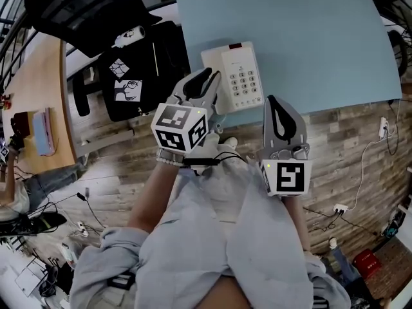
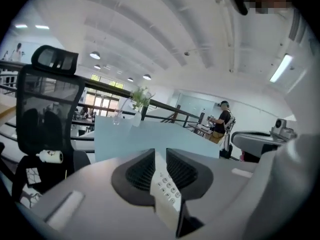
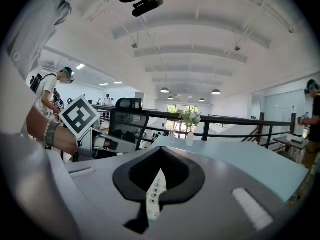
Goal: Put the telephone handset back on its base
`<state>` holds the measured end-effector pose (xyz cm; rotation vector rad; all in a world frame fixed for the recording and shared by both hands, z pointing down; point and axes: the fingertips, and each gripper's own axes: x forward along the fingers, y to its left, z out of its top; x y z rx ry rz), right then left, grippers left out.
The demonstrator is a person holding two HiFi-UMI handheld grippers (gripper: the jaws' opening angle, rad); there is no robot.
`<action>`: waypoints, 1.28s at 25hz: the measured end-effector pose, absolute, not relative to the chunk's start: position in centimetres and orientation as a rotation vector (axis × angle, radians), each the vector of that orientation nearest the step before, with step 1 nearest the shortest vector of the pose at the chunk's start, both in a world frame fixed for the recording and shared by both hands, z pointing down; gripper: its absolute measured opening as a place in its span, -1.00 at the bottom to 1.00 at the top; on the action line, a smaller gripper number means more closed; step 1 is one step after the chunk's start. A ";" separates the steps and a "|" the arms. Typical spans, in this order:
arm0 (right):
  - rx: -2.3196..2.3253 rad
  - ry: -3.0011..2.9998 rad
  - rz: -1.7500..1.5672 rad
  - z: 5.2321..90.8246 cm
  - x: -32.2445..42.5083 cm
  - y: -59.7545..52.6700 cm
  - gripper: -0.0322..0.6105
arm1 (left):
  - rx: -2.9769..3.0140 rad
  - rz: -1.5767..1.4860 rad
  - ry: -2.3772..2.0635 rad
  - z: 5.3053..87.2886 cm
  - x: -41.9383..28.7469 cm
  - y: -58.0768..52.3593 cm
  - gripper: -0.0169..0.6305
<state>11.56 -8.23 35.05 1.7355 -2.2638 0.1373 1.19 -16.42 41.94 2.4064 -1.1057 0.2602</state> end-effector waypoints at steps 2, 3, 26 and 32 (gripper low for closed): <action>1.751 -2.262 0.127 34.6 11.6 -8.1 -0.88 | 2.466 0.224 -1.084 40.0 1.5 -16.4 -0.82; 1.760 -2.260 0.123 34.4 11.6 -8.0 -0.88 | 2.486 0.204 -1.066 39.3 1.7 -16.4 -0.88; 1.943 -2.201 0.056 30.4 12.8 -6.9 -0.88 | 2.820 0.099 -0.820 31.1 2.8 -13.9 -0.94; 1.933 -2.208 0.042 29.9 12.3 -6.9 -0.88 | 2.843 0.072 -0.793 30.3 2.6 -13.4 -0.94</action>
